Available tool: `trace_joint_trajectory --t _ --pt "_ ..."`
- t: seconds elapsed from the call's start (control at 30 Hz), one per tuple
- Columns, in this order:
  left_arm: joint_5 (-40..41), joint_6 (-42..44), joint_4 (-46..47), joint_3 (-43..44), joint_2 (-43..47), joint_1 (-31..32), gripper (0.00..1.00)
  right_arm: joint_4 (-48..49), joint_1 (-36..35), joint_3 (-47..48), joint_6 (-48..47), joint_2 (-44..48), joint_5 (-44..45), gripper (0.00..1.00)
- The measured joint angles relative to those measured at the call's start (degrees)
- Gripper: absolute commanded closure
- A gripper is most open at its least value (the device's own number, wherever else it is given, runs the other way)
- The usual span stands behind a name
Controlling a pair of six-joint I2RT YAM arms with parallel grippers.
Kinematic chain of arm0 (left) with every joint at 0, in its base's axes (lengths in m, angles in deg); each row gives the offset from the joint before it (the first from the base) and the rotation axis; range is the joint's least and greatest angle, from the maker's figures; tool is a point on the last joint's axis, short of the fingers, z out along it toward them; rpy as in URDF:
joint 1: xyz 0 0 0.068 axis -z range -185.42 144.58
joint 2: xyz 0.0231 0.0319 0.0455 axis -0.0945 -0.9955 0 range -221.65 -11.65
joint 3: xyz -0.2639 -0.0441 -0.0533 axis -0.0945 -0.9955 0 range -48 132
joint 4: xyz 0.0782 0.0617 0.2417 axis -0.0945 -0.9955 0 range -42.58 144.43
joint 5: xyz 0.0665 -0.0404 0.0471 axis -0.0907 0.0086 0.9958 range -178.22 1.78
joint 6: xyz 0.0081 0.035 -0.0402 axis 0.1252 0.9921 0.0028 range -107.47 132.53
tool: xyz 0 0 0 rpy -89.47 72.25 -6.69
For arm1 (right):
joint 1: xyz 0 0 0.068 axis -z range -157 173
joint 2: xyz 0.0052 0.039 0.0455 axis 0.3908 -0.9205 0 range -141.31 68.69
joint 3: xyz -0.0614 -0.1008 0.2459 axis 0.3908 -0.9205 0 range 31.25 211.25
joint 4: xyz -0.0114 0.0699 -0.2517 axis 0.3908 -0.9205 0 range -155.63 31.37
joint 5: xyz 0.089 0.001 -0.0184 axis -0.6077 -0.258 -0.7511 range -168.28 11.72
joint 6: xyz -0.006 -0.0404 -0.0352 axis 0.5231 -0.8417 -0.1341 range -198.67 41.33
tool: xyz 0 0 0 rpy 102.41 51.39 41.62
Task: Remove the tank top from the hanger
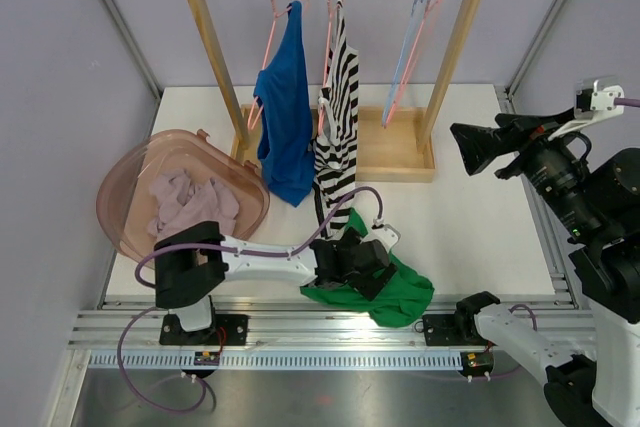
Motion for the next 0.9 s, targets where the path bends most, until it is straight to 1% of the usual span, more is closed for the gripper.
trace_joint_trajectory --t 0.07,0.1,0.13,0.17,0.2,0.23,0.27,0.3,0.43,0.53,0.63,0.73,0.9 --pt "-0.79 -0.37 0.55 0.44 -2.84 0.0 0.01 -0.22 0.0 -1.55 0.28 0.72 -1.16 0.0" --pt "-1.29 -0.76 1.36 0.44 -4.17 0.0 0.04 -0.22 0.0 -2.14 0.33 0.79 -1.62 0.0" --pt "-1.68 -1.2 1.88 0.44 -4.74 0.0 0.15 -0.22 0.0 -2.64 0.39 0.85 -2.23 0.0" --pt "-2.27 -1.6 2.82 0.42 -4.94 0.0 0.47 -0.22 0.0 -3.04 0.46 0.87 -2.78 0.01" --pt "-2.75 -2.19 3.63 0.39 -4.94 0.0 0.69 -0.2 0.0 -3.63 0.52 1.01 -3.37 0.01" --pt "-3.37 -2.62 4.42 0.37 -4.94 0.0 0.82 -0.2 0.0 -3.98 0.59 1.11 -3.85 0.0" --pt "-3.74 -2.97 5.03 0.26 -4.94 0.0 0.99 -0.13 0.0 -4.46 0.7 1.38 -4.33 0.01" --pt "-3.93 -3.34 5.7 0.02 -4.9 0.0 1.0 -0.15 0.0 -4.9 0.74 1.7 -4.55 0.01" --pt "-4.02 -3.48 5.86 -0.42 -4.07 0.04 1.0 -0.11 0.0 -5.35 0.85 2.75 -5.51 0.01" --pt "-2.47 -3.89 2.69 -1.09 -1.38 0.07 1.0 0.02 0.0 -5.38 0.9 3.3 -5.88 0.0" --pt "1.79 -4.63 -3.19 -1.14 3.76 0.2 1.0 0.26 0.0 -5.42 0.92 3.52 -5.88 0.0" --pt "8.52 -5.99 -9.42 -0.66 10.64 0.2 1.0 0.26 0.0 -5.57 0.9 3.52 -5.86 0.0" --pt "19.02 -8.55 -20.81 2.99 20.04 -0.63 1.0 0.22 0.0 -5.92 0.9 3.5 -5.86 0.01"
